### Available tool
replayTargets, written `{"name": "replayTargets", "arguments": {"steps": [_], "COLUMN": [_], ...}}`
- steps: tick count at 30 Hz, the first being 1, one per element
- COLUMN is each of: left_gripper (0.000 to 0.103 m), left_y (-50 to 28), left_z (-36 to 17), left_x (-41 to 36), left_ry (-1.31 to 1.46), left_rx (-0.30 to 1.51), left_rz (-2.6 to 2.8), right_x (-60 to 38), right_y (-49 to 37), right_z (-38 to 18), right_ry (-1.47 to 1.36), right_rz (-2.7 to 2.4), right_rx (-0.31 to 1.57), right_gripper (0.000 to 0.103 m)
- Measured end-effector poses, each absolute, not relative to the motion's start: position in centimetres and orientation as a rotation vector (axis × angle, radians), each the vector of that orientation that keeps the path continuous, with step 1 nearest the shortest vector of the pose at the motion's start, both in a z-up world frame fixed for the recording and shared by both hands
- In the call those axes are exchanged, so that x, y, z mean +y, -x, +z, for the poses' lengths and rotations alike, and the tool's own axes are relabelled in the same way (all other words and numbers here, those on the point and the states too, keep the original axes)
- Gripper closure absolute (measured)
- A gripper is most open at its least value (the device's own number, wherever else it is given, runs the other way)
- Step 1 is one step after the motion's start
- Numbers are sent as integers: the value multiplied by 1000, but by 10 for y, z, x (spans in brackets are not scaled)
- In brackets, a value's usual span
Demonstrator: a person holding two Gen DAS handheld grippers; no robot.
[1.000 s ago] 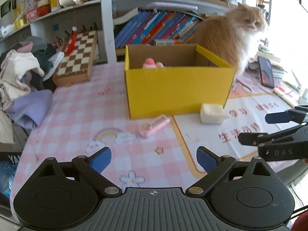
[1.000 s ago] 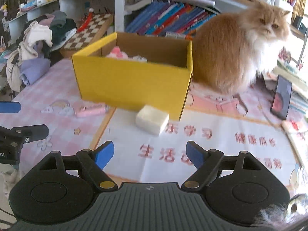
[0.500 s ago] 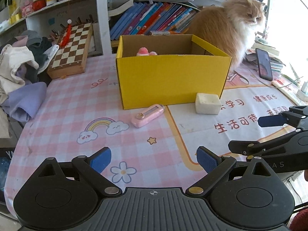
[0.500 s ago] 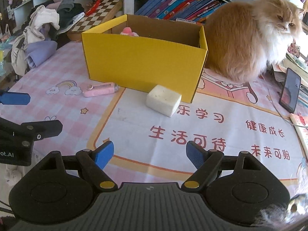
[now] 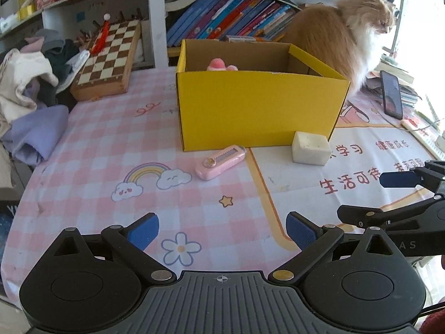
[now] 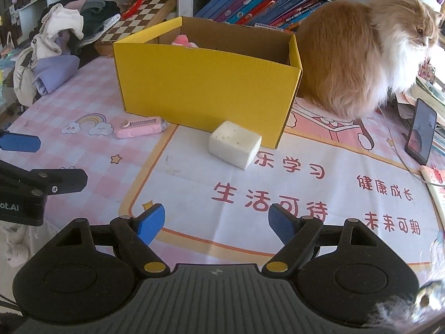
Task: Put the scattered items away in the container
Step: 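Withdraw both tools from the box back toward the pink knife and white cube, then close the left tool on the pink utility knife while the right tool grips the white cube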
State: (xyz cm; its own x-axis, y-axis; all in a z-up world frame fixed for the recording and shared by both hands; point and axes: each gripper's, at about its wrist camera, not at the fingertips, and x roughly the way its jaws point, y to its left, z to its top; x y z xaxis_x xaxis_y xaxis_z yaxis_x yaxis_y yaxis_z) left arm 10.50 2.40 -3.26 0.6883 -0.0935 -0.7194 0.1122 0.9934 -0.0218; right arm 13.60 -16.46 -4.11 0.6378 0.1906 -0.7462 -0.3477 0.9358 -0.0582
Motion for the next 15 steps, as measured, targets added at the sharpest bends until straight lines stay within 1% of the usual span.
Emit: {"name": "replayTargets", "arguments": {"steps": [4,15], "left_gripper": [4,3], "left_y": [-104,-106], "left_z": [-32,-32], "left_x": [18,17], "left_ry": [-64,31], "left_rx": [769,719], "left_rz": [-118,-147], "right_x": [-164,-163], "right_y": [-139,-149], "right_z": [-42,-42], "right_ry": [207,209], "right_rz": [315,326], "right_rx": [823,820], "right_gripper": [22,22]}}
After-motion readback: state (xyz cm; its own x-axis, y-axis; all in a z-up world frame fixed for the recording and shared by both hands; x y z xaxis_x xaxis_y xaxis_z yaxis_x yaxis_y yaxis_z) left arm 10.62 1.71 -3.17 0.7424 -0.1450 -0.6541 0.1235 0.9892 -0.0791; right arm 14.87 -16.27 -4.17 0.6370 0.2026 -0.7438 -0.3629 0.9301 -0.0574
